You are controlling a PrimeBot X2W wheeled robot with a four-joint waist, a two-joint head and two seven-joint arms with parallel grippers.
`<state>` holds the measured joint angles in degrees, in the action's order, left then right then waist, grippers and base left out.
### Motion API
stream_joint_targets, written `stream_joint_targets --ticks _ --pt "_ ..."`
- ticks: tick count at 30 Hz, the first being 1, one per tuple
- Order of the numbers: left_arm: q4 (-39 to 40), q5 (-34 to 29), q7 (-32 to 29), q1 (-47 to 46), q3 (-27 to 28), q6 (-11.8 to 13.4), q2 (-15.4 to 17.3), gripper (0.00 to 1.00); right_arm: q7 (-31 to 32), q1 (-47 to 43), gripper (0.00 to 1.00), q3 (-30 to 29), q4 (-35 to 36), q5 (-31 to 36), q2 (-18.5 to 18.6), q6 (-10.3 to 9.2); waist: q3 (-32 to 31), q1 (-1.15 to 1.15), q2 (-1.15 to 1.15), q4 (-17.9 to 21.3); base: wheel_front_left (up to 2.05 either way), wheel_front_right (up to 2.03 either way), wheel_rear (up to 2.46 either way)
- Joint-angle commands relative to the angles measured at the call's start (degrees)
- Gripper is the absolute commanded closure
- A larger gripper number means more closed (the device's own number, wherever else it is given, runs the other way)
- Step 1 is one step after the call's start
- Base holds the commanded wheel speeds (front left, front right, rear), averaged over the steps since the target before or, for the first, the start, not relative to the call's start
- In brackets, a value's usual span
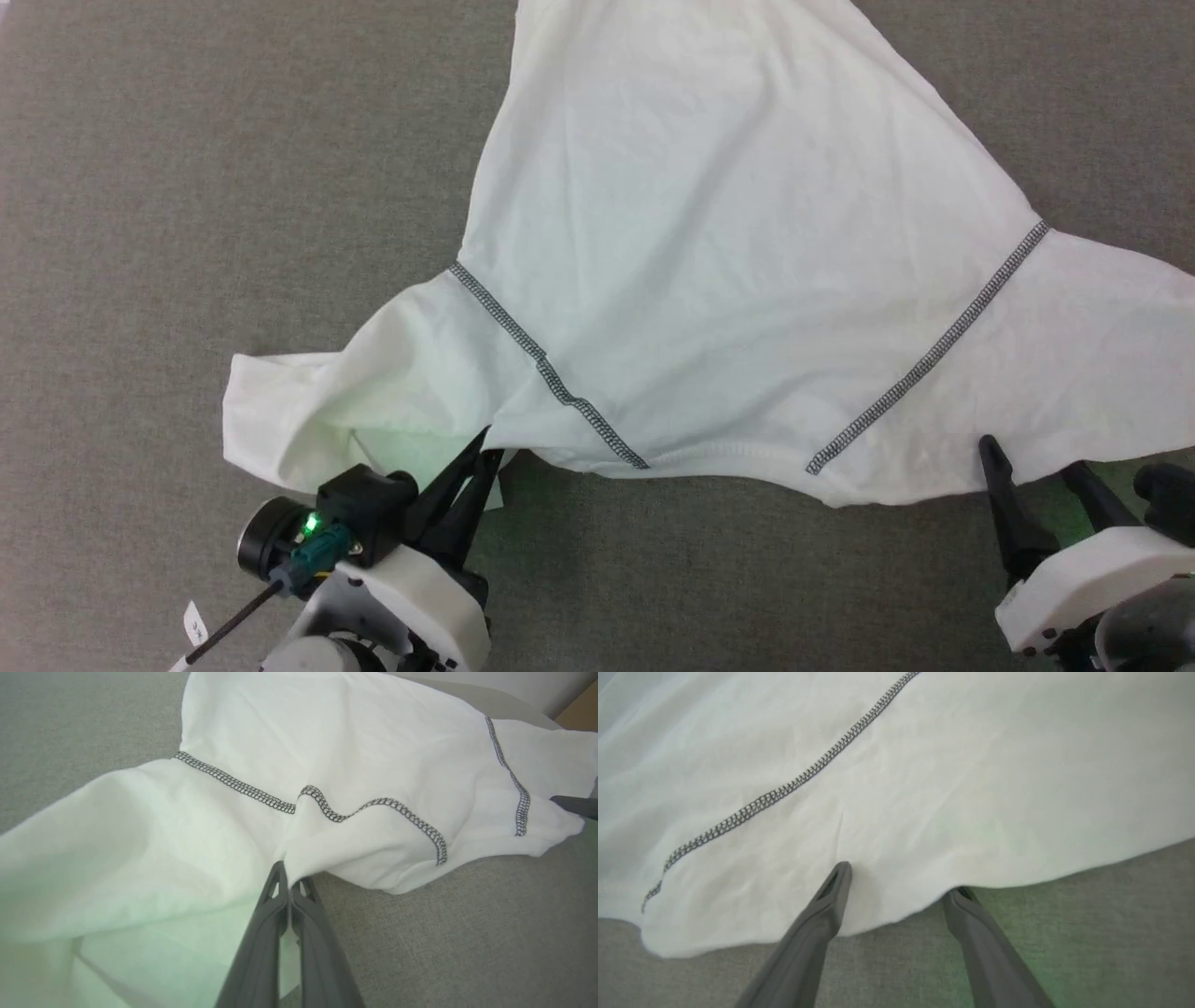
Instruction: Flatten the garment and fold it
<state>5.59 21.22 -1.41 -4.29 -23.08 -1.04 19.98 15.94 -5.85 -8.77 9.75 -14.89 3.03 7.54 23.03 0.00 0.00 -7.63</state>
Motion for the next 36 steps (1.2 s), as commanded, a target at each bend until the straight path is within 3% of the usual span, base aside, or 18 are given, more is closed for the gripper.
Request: stream_joint_targets --ticks 1,7,8,9,10,25,36 --pt "-0.3 0.4 0.4 -1.2 -0.2 -0.4 -0.2 1.00 0.3 1.0 0.00 0.8 -1.0 0.5 -0.1 -0.05 0.2 0.00 0.00 -0.3 0.00 0.00 0.00" --pt "-1.0 0.6 0.5 -1.9 -0.9 -0.8 -0.5 1.00 0.6 4.9 0.00 2.3 -2.7 1.9 -0.1 -0.05 0.7 0.00 0.00 -1.2 0.00 0.00 0.00" --pt "-1.1 0.6 0.5 -2.0 -1.0 -0.9 -0.5 1.00 0.6 5.6 0.14 2.1 -3.0 2.0 -0.1 -0.05 0.8 0.00 0.00 -1.4 0.00 0.00 0.00" --pt "-1.2 0.6 0.5 -2.2 -1.1 -0.9 -0.6 1.00 0.5 6.2 0.63 1.8 -3.3 2.0 -0.1 -0.05 0.9 0.00 0.00 -1.5 0.00 0.00 0.00" --pt "-1.3 0.6 0.5 -2.4 -1.2 -1.0 -0.6 1.00 0.1 6.7 1.00 1.3 -3.3 2.1 -0.1 -0.05 0.9 0.00 0.00 -1.6 0.00 0.00 0.00" --pt "3.9 2.9 8.7 -1.9 2.7 1.0 -2.1 1.00 -5.6 7.5 1.00 0.6 3.2 0.1 -0.1 -0.05 -6.5 0.00 0.00 1.2 0.00 0.00 0.00" --pt "13.1 5.4 6.5 -10.0 5.7 2.4 -3.5 1.00 -0.4 17.6 1.00 6.4 12.5 0.4 -0.1 -0.05 -14.9 0.00 0.00 4.8 0.00 0.00 0.00"
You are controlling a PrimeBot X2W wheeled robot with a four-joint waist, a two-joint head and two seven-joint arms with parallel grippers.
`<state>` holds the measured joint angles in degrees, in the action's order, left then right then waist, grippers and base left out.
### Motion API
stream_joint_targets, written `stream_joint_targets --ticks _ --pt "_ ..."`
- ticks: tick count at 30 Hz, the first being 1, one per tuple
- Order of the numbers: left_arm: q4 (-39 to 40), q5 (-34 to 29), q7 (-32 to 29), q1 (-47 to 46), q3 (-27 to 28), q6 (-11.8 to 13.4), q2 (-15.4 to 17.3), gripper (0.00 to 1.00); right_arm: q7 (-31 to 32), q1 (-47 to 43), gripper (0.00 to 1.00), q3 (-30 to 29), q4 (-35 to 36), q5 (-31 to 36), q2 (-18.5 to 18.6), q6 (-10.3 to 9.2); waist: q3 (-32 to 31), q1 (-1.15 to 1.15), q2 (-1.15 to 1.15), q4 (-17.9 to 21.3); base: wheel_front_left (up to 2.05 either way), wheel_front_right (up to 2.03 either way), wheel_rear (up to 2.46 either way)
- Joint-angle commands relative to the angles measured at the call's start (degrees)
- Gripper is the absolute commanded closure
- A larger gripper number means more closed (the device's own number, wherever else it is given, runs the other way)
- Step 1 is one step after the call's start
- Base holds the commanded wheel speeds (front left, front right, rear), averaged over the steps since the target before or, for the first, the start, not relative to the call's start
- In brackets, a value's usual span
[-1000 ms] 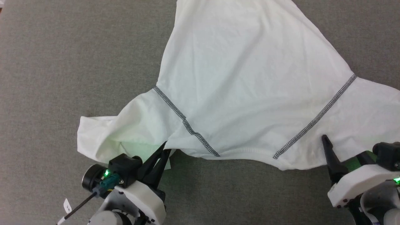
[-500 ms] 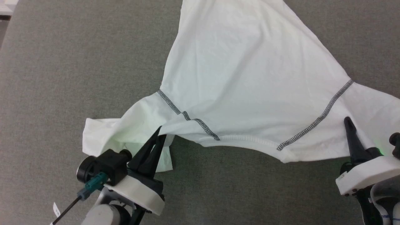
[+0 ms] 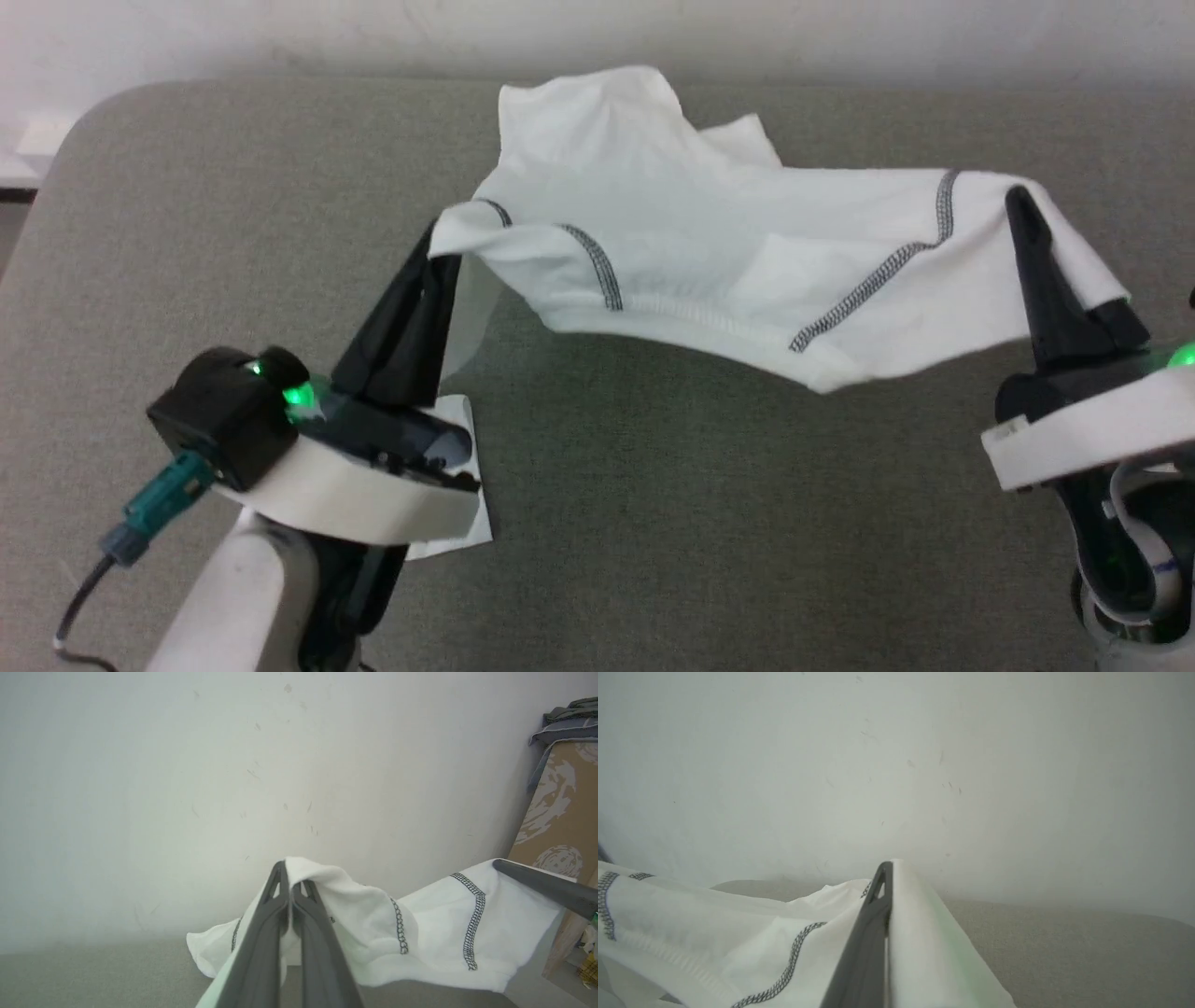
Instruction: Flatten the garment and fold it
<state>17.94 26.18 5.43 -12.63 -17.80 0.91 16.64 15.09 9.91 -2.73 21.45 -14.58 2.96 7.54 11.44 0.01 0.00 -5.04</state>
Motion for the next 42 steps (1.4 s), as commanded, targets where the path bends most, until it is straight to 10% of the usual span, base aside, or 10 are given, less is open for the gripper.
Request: stream_joint_targets --ticks 1,21,33,42 --pt "1.4 0.8 -1.1 -3.1 0.8 0.6 -0.2 1.00 1.2 3.5 1.00 0.7 1.4 0.0 -0.1 -0.05 -3.9 -0.01 0.00 2.4 0.00 0.00 0.00" --pt "7.8 9.2 -23.4 -28.1 4.5 2.5 2.2 1.00 19.9 28.6 1.00 1.8 4.9 -6.4 -0.1 -0.05 -7.3 -0.01 0.00 3.6 0.00 0.00 0.00" --pt "-7.4 11.7 -30.4 -40.7 3.7 -0.4 4.6 1.00 25.6 40.0 1.00 2.5 -7.9 -2.4 -0.1 -0.05 1.8 -0.01 0.00 6.2 0.00 0.00 0.00" --pt "-24.6 4.7 -26.2 -62.3 4.5 -2.1 6.9 1.00 17.6 64.2 1.00 2.5 -25.8 10.4 0.0 -0.05 16.0 -0.01 0.00 8.1 0.00 0.00 0.00"
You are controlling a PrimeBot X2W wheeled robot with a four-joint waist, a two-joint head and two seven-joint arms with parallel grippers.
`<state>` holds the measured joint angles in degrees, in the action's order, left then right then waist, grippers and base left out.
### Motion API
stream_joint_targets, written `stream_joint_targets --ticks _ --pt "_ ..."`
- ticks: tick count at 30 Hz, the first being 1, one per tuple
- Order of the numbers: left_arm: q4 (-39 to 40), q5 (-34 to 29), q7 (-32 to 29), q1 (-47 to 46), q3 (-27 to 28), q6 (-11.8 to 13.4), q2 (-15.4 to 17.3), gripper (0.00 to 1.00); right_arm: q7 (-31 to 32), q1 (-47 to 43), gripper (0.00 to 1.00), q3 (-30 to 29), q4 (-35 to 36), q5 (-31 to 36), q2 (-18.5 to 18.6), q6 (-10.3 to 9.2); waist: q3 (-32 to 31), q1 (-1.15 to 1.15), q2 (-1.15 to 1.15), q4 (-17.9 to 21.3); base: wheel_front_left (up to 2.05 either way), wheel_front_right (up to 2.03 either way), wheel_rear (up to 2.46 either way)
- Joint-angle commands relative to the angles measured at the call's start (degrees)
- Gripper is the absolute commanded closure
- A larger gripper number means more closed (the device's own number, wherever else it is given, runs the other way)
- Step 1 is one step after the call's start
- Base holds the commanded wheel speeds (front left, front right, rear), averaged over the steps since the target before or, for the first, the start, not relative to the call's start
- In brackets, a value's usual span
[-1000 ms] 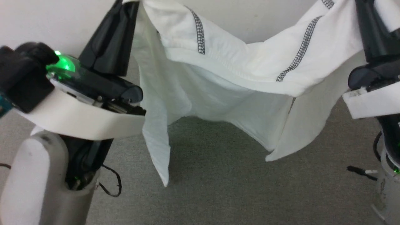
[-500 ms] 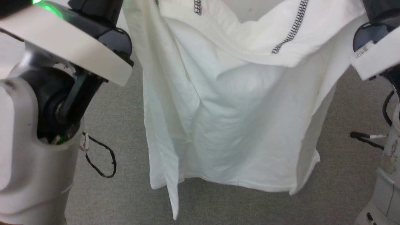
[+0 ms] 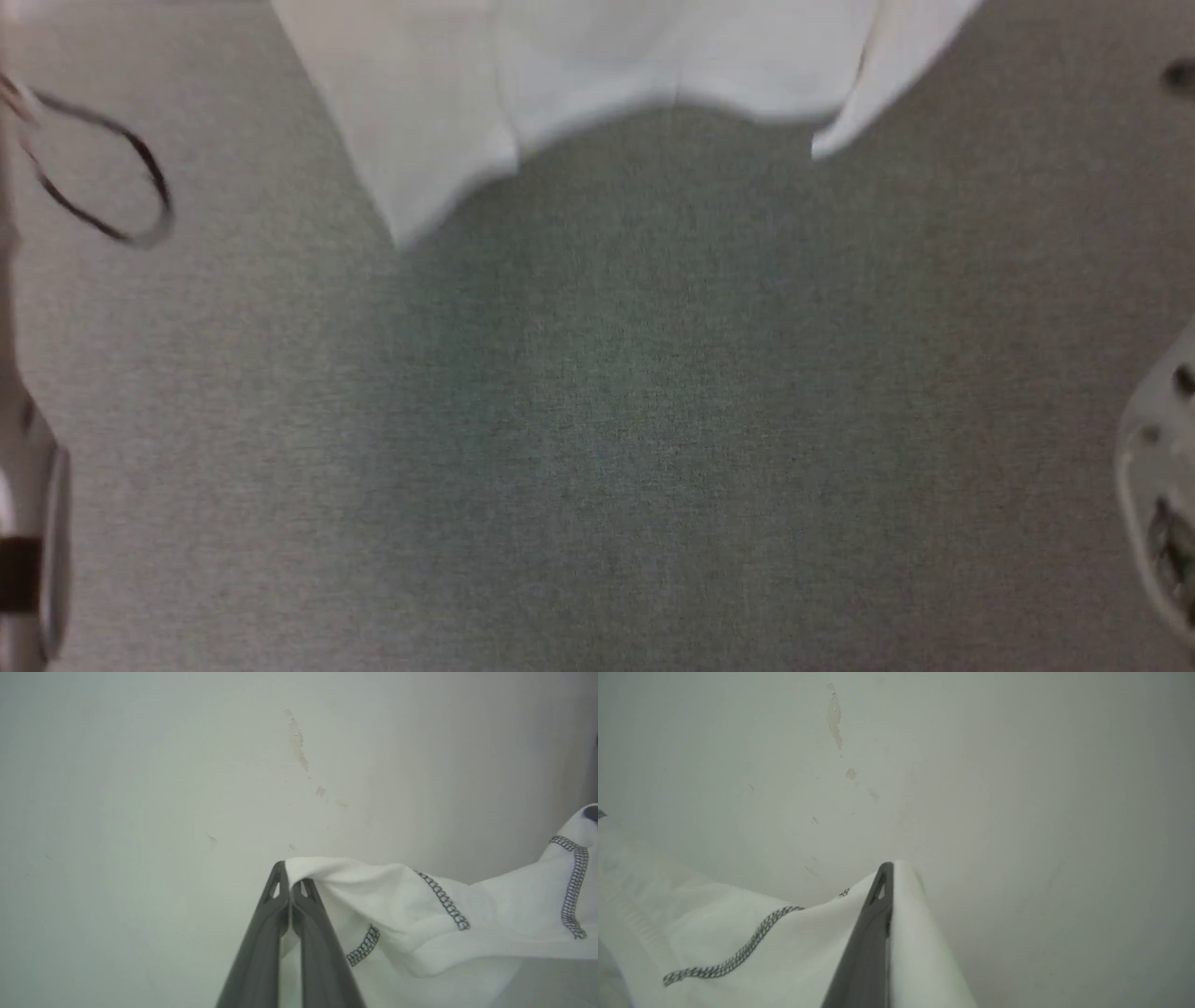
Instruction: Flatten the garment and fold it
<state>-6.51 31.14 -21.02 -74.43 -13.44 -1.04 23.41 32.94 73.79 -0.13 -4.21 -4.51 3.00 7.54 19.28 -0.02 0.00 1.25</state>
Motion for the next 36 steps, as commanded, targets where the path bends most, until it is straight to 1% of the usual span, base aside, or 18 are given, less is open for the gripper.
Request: stream_joint_targets --ticks 1,5,10,13,15,20,25,27,30,33,36 --pt "-2.0 -0.8 1.5 -2.9 0.5 0.0 -0.1 1.00 -1.9 3.1 1.00 -0.3 -2.7 1.9 -0.1 -0.05 9.6 0.02 0.00 1.8 0.00 0.00 0.00" --pt "-7.9 -3.2 7.4 -11.4 1.1 0.4 -1.0 1.00 -8.5 13.5 1.00 -2.2 -11.6 8.9 -0.1 -0.05 15.0 0.02 0.00 1.3 0.00 0.00 0.00" --pt "-13.9 -5.6 14.8 -17.4 0.5 -0.4 -2.2 1.00 -14.6 21.8 1.00 -5.4 -20.9 14.3 -0.1 -0.05 20.2 0.02 0.00 0.3 0.00 0.00 0.00" --pt "-16.5 -5.8 18.3 -18.4 0.2 -1.4 -2.9 1.00 -17.5 24.0 1.00 -5.5 -25.0 15.7 -0.1 -0.05 22.8 0.02 0.00 -0.1 0.00 0.00 0.00" --pt "-17.7 -6.0 20.4 -18.3 -0.1 -2.1 -2.8 1.00 -19.1 24.4 1.00 -4.8 -27.2 16.0 -0.1 -0.05 24.1 0.02 0.00 -0.3 0.00 0.00 0.00" --pt "-19.0 -5.0 24.7 -16.5 -0.1 -3.8 -2.2 1.00 -22.9 23.8 1.00 -2.9 -30.2 14.0 -0.1 -0.05 25.1 0.02 0.00 -0.5 0.00 0.00 0.00" --pt "-17.0 -3.7 27.6 -11.3 -1.4 -5.4 -0.8 1.00 -25.7 18.9 1.00 1.0 -29.3 8.5 -0.1 -0.05 22.1 0.02 0.00 -0.7 0.00 0.00 0.00" --pt "-14.7 -3.4 28.1 -8.0 -2.6 -5.7 -0.3 1.00 -25.8 15.5 1.00 2.6 -27.5 6.1 -0.1 -0.05 20.0 0.02 0.00 -0.8 0.00 0.00 0.00" --pt "-10.1 -2.3 27.8 -1.7 -3.8 -5.9 0.4 1.00 -25.0 9.1 1.00 4.1 -22.9 2.9 -0.1 -0.05 16.6 0.02 0.00 -1.1 0.00 0.00 0.00" --pt "-4.3 -1.2 26.8 5.8 -4.1 -5.0 1.2 1.00 -23.2 1.4 1.00 5.0 -16.6 -0.1 0.5 -0.05 13.1 0.02 0.00 -1.1 0.00 0.00 0.00" --pt "2.3 -0.3 25.7 14.7 -3.9 -3.0 2.5 1.00 -20.9 -7.5 1.00 4.9 -8.8 -3.0 1.0 -0.05 9.8 0.02 0.00 -0.8 0.00 0.00 0.00"
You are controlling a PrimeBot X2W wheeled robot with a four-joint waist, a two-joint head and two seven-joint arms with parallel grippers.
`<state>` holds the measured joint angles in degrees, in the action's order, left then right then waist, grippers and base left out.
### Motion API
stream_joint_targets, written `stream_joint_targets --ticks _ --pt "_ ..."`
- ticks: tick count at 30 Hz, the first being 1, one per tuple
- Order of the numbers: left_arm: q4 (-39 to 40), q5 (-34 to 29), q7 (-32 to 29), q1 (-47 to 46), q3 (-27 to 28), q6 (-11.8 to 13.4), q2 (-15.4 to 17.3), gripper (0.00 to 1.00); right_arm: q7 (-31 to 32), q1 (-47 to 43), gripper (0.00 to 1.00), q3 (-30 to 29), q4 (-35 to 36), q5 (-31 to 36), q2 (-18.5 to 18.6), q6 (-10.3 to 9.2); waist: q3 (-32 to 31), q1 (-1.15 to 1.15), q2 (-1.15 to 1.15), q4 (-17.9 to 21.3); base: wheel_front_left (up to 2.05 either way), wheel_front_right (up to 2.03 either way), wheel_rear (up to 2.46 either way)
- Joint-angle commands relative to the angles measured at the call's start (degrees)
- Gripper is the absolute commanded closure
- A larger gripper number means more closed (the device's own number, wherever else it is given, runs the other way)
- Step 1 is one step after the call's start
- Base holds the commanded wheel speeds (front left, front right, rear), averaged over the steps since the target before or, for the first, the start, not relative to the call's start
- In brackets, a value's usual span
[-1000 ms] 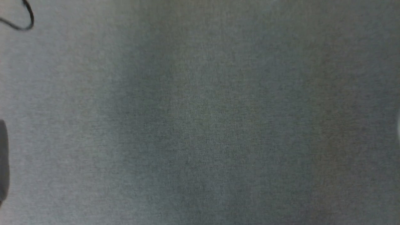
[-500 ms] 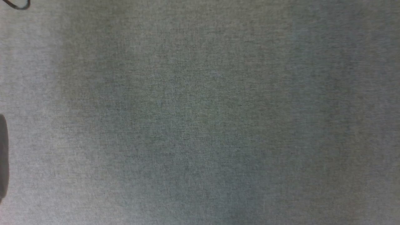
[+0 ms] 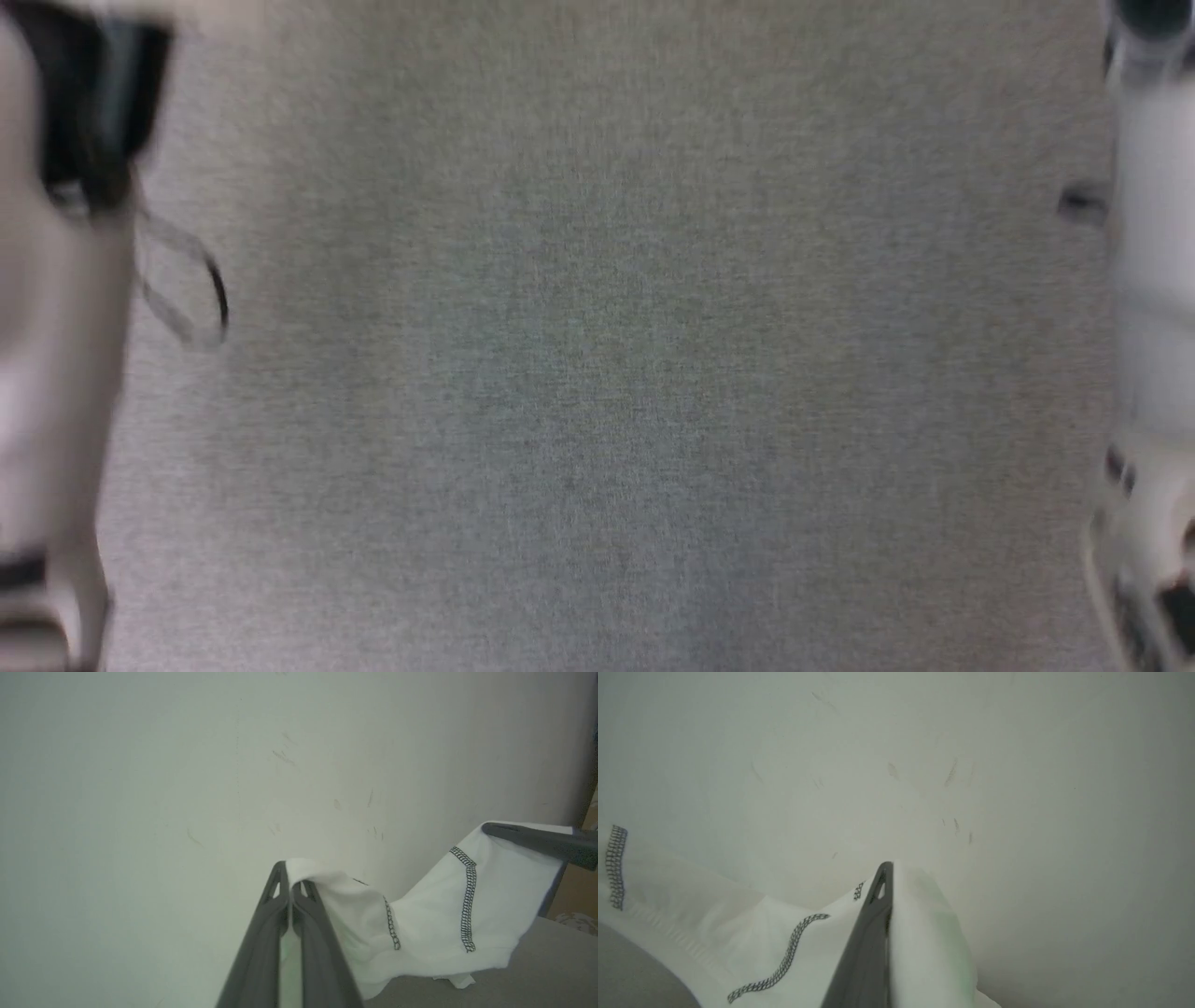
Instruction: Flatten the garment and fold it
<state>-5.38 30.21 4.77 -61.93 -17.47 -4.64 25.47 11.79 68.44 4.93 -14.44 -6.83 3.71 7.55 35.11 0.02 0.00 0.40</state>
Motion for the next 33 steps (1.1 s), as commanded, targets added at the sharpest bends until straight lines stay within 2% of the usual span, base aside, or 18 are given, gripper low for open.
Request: stream_joint_targets --ticks 1,5,6,10,14,20,23,27,33 --pt "3.5 0.9 -0.4 5.3 0.3 1.5 0.8 1.00 1.1 -5.4 1.00 -0.4 4.3 -1.4 0.5 -0.06 -7.2 -0.02 0.00 0.2 0.00 0.00 0.00" --pt "12.1 0.7 -1.0 17.4 0.1 4.9 2.2 1.00 4.9 -19.1 1.00 -2.7 15.5 -3.7 0.8 -0.06 -11.1 -0.02 0.00 0.0 0.00 0.00 0.00" --pt "12.1 0.7 -1.0 17.4 0.1 4.9 2.2 1.00 4.9 -19.1 1.00 -2.7 15.5 -3.7 0.8 -0.06 -11.1 -0.02 0.00 0.0 0.00 0.00 0.00" --pt "18.8 -0.2 -1.5 28.7 -1.5 7.8 3.0 1.00 7.1 -32.0 1.00 -5.7 24.6 -4.9 0.3 -0.06 -14.2 -0.02 0.00 -0.2 0.00 0.00 0.00" --pt "23.0 -1.6 -2.0 39.0 -4.1 10.5 3.6 1.00 7.7 -43.6 1.00 -8.1 29.9 -6.2 -0.3 -0.06 -16.4 -0.02 0.00 0.1 0.00 0.00 0.00" --pt "24.8 -3.6 -2.2 52.3 -7.4 14.9 4.0 1.00 6.2 -57.0 1.00 -10.8 31.7 -9.8 -0.8 -0.06 -19.3 -0.02 0.00 0.9 0.00 0.00 0.00" --pt "23.9 -3.7 -2.5 57.0 -8.8 15.9 4.4 1.00 4.7 -62.3 1.00 -11.8 30.9 -11.8 -0.8 -0.06 -20.3 -0.02 0.00 1.0 0.00 0.00 0.00" --pt "22.2 -2.8 -3.4 61.3 -10.3 16.2 4.7 1.00 3.4 -68.6 1.00 -11.8 29.3 -13.2 -0.8 -0.06 -21.7 -0.02 0.00 0.8 0.00 0.00 0.00" --pt "19.9 -0.7 -6.5 66.4 -13.0 15.3 5.8 1.00 4.3 -75.9 1.00 -10.4 26.8 -14.2 -0.8 -0.06 -24.1 -0.02 0.00 0.8 0.00 0.00 0.00"
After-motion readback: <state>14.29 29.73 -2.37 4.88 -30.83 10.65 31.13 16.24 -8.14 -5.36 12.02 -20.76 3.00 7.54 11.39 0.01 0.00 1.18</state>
